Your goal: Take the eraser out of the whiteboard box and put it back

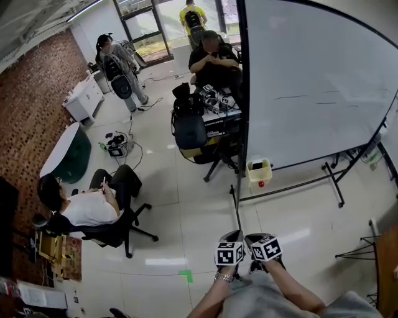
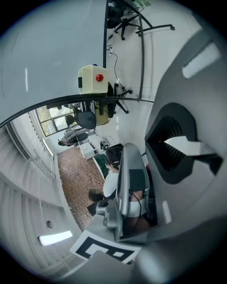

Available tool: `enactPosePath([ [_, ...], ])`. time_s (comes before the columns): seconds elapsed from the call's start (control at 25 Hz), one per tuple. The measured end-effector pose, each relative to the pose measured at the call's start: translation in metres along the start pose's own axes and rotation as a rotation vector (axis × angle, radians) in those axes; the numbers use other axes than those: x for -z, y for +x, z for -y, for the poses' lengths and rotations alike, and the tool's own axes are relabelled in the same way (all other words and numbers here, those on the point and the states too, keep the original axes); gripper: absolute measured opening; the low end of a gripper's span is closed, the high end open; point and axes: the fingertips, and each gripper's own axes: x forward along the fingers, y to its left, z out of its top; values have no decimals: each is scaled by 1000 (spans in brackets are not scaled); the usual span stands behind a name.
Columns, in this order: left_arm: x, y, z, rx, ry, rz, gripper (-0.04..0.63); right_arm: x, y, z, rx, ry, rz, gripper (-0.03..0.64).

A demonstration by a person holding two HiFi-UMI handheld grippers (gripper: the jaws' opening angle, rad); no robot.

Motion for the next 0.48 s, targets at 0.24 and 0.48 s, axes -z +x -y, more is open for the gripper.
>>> enactPosePath([
  [0.24,-3,4,11,14,-54,-51,6,-15,-12,5,-5,-20,25,3],
  [0.48,-7,16,38,9,8,-50,6,-4,-27,30,13,2,18,3],
])
